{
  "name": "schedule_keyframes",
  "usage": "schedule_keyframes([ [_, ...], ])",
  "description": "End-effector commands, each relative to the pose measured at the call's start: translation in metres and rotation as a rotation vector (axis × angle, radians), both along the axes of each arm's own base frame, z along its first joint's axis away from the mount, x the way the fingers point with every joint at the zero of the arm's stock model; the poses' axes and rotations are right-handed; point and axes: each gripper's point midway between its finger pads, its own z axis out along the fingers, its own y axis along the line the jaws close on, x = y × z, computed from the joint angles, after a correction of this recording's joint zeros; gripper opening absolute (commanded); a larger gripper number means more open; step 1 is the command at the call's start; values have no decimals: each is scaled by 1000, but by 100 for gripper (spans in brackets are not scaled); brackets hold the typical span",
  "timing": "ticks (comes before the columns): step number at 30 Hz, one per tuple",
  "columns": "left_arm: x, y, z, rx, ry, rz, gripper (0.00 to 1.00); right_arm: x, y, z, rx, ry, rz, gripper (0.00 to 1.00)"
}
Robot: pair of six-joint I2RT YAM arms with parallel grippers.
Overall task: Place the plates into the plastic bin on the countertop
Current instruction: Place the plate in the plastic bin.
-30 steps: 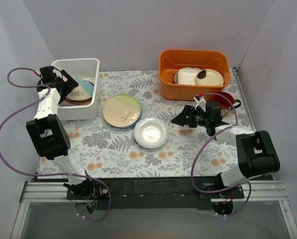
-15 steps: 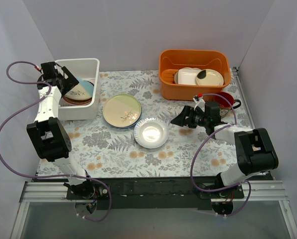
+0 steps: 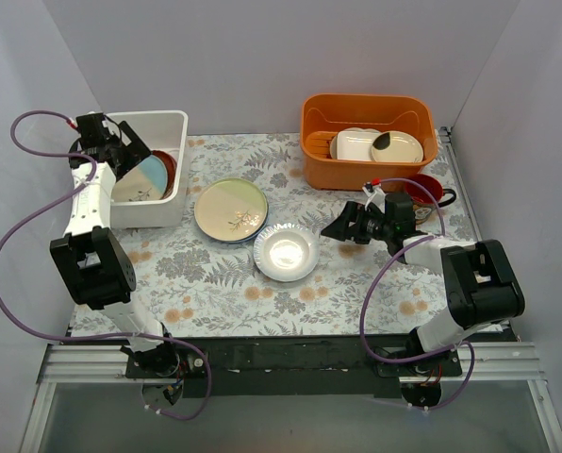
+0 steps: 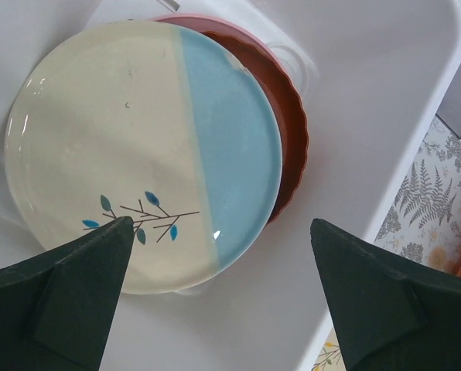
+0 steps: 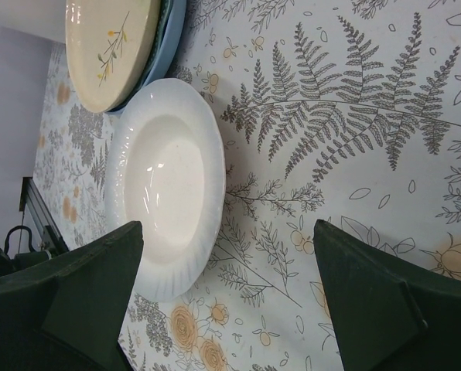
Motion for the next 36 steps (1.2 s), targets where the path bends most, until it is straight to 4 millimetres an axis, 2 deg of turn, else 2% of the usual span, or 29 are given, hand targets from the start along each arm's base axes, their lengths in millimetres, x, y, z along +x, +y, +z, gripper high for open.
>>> schedule_keyframes([
  [1,1,-11,29,-2,-67,-48,98,12,10,21,27,-84,29,98],
  [6,2,-29,41,-22,-121,-105,98,12,10,22,28,-85,29,98],
  [7,2,-35,43,-37,-133,-125,98,12,11,21,28,-83,32,98],
  [8,3,-42,55,-40,-179,-152,98,12,10,21,29,-82,32,98],
  [10,1,-57,58,-76,-213,-207,98,12,13,22,29,-86,36,98],
  [11,2,-65,71,-82,-264,-245,98,11,13,22,29,-84,38,98],
  [14,2,-90,75,-123,-299,-342,98,11,16,22,31,-83,45,98],
  [20,2,-129,78,-199,-326,-505,98,10,24,22,31,-82,61,98],
  [30,-2,-163,80,-239,-341,-630,98,8,38,19,17,-73,88,98],
  [36,-5,-186,79,-263,-340,-719,98,9,39,8,-1,-48,90,97],
])
